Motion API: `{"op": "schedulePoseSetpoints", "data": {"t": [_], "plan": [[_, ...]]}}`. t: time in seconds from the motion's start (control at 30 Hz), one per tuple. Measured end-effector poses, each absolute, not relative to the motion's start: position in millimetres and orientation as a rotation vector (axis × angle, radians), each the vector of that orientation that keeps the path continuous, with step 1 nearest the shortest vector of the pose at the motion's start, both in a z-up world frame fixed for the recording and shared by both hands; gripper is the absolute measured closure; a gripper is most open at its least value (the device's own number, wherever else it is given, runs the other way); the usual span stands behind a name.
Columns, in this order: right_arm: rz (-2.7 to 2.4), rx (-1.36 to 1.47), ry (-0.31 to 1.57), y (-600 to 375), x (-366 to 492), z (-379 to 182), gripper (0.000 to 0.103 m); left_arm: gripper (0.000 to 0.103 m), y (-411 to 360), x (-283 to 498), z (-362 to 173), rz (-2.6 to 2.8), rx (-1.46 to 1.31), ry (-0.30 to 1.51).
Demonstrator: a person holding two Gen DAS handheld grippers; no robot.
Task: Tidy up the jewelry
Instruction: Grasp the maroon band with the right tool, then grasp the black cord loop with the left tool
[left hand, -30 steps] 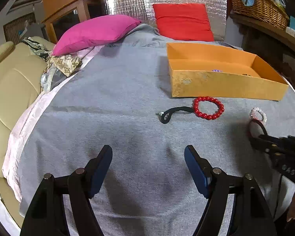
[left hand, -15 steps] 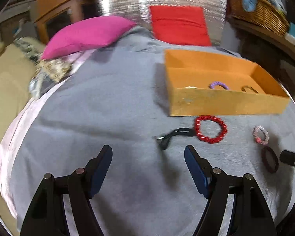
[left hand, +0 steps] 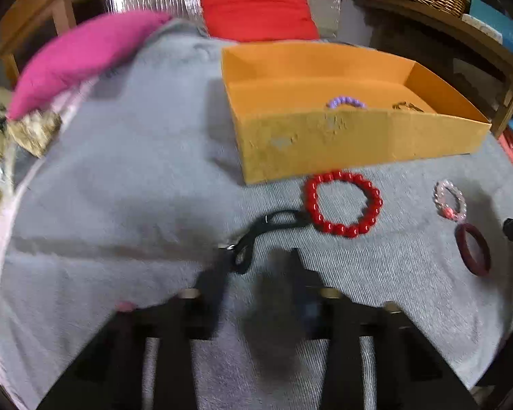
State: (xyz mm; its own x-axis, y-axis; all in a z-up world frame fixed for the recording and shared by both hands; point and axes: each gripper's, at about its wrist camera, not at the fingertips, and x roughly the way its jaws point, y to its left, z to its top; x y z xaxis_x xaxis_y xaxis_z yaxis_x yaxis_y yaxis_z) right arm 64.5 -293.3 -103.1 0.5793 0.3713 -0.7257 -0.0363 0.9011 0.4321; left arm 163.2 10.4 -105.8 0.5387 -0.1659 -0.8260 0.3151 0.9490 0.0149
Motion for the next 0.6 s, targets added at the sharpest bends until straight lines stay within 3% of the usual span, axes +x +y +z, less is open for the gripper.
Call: {"op": "schedulePoseSetpoints", "data": {"t": [0.07, 0.1, 0.2, 0.5, 0.57, 0.6], "plan": [[0.267, 0.404, 0.930, -290, 65, -103, 0.080, 0.093, 14, 163, -105, -0.300, 0.154, 0.966], [0.272, 0.399, 0.931, -287, 65, -102, 0.075, 0.094, 15, 162, -104, -0.317, 0.144, 0.965], [0.284, 0.365, 0.938, -271, 66, -102, 0.040, 0.096, 15, 156, -99, -0.354, 0.130, 0.958], [0.257, 0.237, 0.948, -235, 74, -111, 0.040, 0.097, 15, 131, -91, -0.443, 0.087, 0.956], [0.237, 0.195, 0.973, -229, 77, -118, 0.050, 0.097, 15, 126, -89, -0.461, 0.071, 0.956], [0.210, 0.141, 0.964, -224, 76, -119, 0.062, 0.097, 17, 123, -89, -0.465, 0.068, 0.956]]}}
